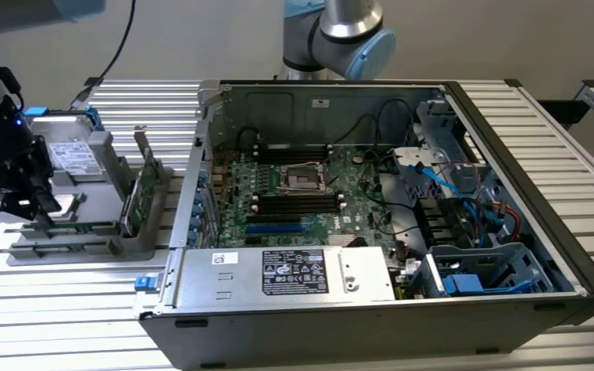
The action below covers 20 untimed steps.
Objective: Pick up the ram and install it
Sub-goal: 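Pick up the ram and move it above insertion slot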
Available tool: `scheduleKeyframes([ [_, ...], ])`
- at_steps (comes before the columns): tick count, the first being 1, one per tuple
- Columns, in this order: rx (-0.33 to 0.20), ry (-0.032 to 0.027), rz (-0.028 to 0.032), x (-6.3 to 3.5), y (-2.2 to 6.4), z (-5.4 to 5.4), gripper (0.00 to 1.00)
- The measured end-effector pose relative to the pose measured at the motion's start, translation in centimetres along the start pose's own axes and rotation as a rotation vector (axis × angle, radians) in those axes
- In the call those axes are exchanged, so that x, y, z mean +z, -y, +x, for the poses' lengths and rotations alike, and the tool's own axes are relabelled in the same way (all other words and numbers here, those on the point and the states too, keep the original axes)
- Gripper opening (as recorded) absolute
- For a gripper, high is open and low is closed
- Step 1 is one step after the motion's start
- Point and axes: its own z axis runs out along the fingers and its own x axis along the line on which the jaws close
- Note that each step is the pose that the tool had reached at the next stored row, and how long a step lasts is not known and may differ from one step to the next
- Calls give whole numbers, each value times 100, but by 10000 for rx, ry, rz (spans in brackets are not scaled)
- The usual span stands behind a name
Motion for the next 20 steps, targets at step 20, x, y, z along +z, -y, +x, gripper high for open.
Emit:
scheduleKeyframes([
  [20, 2, 1, 1, 365, 81, 55, 36],
])
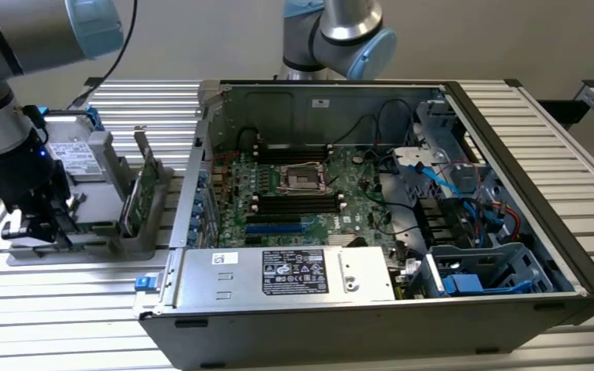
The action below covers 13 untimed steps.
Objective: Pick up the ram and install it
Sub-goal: 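Pick up the ram and move it above insertion slot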
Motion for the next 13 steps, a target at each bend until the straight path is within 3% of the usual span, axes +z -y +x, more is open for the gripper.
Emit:
scheduleKeyframes([
  [13, -26, 6, 0, 227, -17, -86, 36],
])
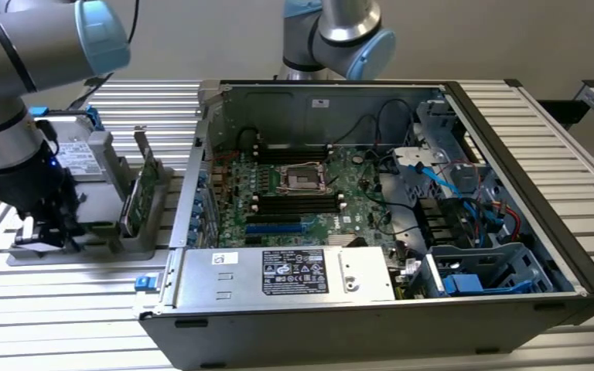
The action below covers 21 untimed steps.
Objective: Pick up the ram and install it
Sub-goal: 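Pick up the ram and move it above insertion slot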
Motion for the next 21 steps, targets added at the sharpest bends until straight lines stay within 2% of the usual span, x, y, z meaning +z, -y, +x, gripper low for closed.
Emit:
scheduleKeyframes([
  [11, 0, 0, 0, 78, -20, -7, 36],
  [12, 0, 0, 1, 79, -19, -7, 35],
  [14, 0, 0, 1, 79, -19, -7, 22],
  [15, 0, 0, 1, 79, -19, -7, 22],
  [16, 0, 1, 2, 80, -19, -7, 16],
  [21, 0, 1, 2, 80, -19, -7, 14],
])
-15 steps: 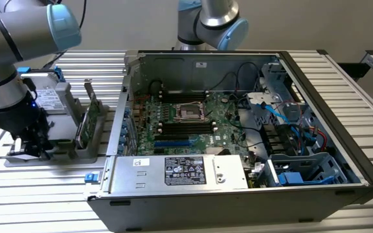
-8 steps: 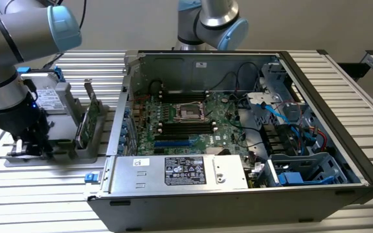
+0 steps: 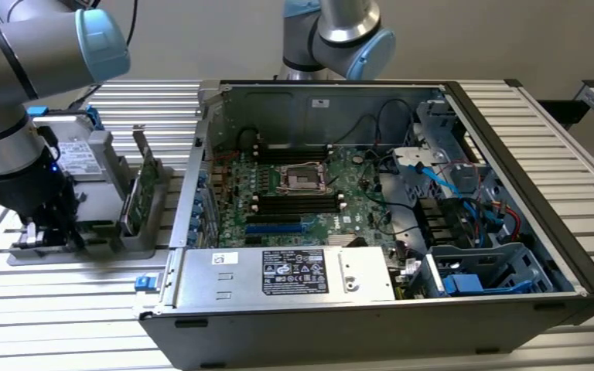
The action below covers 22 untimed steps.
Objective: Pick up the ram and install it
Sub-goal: 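Pick up the ram and move it above insertion slot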
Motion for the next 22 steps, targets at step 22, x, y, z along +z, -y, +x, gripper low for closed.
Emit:
scheduleKeyframes([
  [22, -3, 10, -74, -489, 1, 20, 14],
])
